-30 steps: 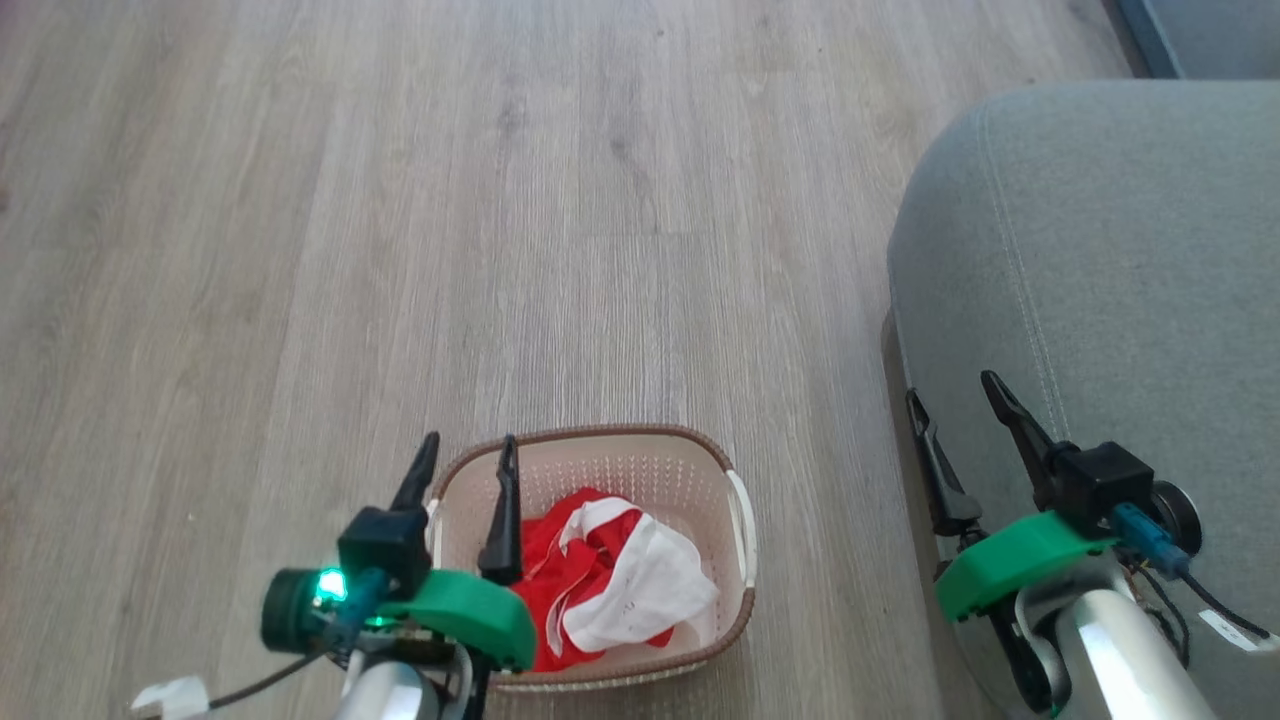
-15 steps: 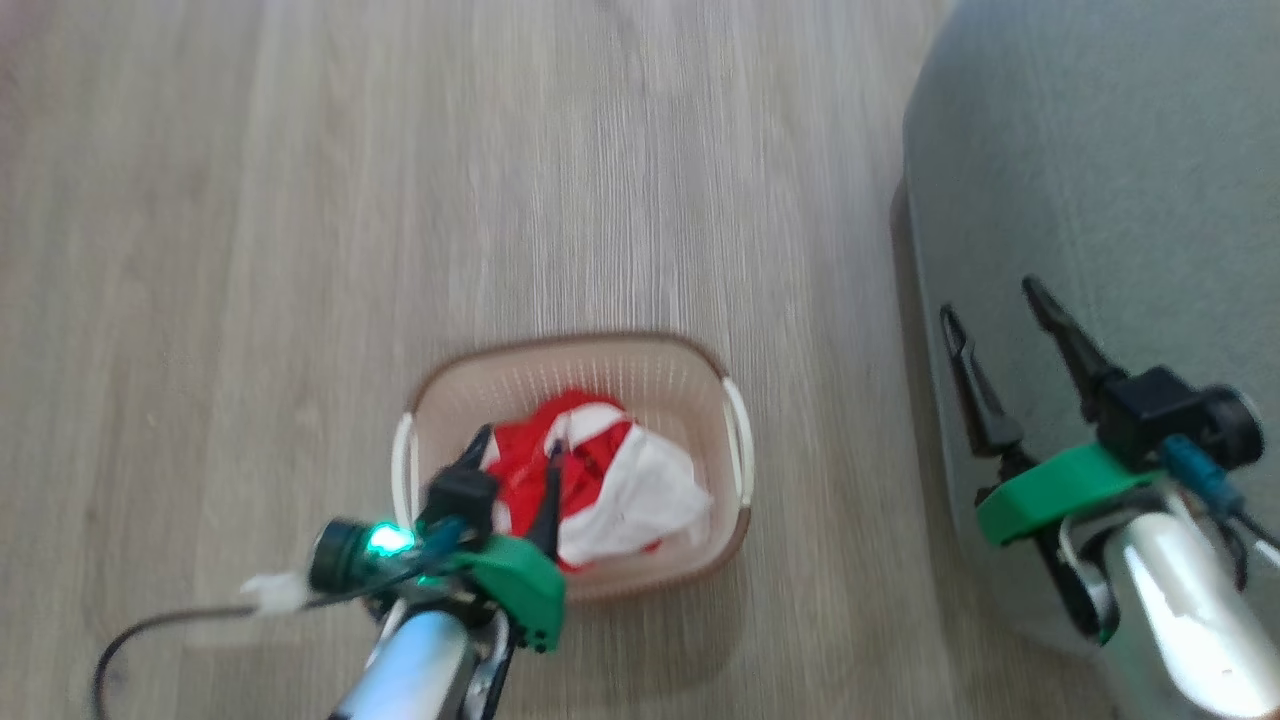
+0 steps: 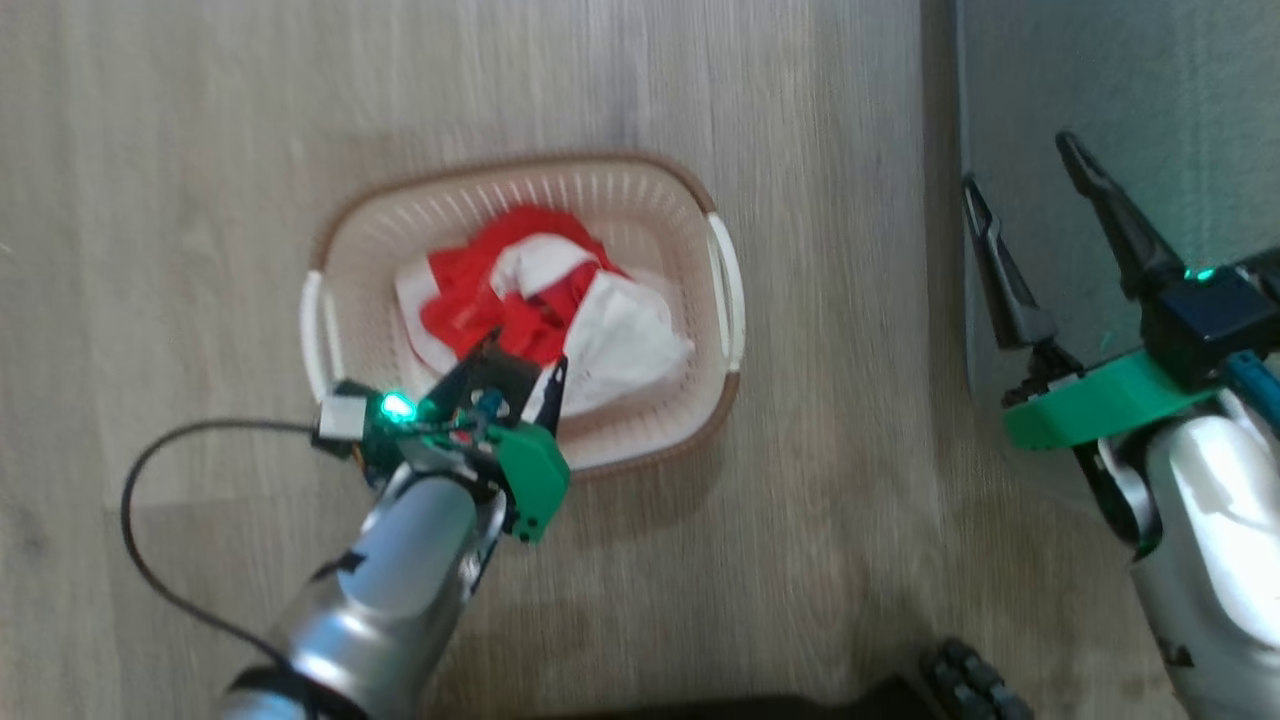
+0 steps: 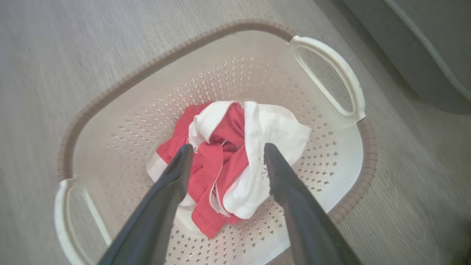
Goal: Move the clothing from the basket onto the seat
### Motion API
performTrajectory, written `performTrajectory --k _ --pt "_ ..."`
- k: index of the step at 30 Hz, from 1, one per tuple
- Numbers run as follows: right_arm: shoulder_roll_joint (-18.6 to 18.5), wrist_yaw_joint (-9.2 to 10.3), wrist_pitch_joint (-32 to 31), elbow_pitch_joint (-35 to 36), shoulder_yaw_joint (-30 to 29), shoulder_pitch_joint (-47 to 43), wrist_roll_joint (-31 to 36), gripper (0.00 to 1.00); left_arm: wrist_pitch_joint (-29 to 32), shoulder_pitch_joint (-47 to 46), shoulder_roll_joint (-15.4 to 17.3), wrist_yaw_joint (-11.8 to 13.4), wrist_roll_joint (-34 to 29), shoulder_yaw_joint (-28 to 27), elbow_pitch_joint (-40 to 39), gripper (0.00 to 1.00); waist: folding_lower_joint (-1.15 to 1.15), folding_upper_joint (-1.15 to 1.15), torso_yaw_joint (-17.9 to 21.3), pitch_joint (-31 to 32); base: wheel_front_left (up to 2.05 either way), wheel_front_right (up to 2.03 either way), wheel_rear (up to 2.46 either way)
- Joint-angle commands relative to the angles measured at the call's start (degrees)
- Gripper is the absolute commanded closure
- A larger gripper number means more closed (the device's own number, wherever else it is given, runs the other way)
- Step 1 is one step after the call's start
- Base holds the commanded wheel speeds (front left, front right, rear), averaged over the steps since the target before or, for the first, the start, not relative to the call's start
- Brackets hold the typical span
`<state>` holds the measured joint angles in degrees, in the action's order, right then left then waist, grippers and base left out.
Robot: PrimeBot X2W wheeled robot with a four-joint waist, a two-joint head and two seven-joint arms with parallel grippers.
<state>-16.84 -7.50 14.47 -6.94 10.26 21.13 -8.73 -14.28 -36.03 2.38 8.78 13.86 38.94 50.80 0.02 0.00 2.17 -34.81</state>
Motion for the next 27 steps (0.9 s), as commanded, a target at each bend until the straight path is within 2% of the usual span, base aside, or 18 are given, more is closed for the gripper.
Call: performTrajectory --k 1,11,15,21,27 --pt "-1.0 0.01 0.5 2.3 1.0 -0.1 -0.4 0.0 -0.7 -1.1 0.5 0.0 0.8 -0.4 0.1 0.0 -0.02 0.0 1.9 -5.0 0.0 0.0 0.0" --pt "-1.2 0.01 0.5 6.8 1.9 2.5 -0.4 0.0 -0.7 -11.7 0.5 -1.9 6.8 7.4 11.0 0.0 -0.02 0.0 4.3 -13.8 0.0 0.0 0.0" --pt "-1.1 0.01 0.5 8.2 2.0 3.3 -0.1 0.0 1.0 -15.0 0.5 -3.0 8.3 10.9 13.9 0.0 -0.02 0.0 5.1 -16.5 0.0 0.0 0.0" --pt "-0.8 0.01 0.5 9.2 2.5 4.0 0.4 0.0 3.5 -18.5 0.5 -2.3 10.8 13.2 15.9 0.0 -0.02 0.0 6.3 -19.5 0.0 0.0 0.0" --pt "-0.6 0.01 0.5 10.1 3.7 5.0 0.8 0.0 7.2 -22.1 0.5 -2.7 13.1 16.7 17.8 0.0 -0.02 0.0 7.6 -22.9 0.0 0.0 0.0"
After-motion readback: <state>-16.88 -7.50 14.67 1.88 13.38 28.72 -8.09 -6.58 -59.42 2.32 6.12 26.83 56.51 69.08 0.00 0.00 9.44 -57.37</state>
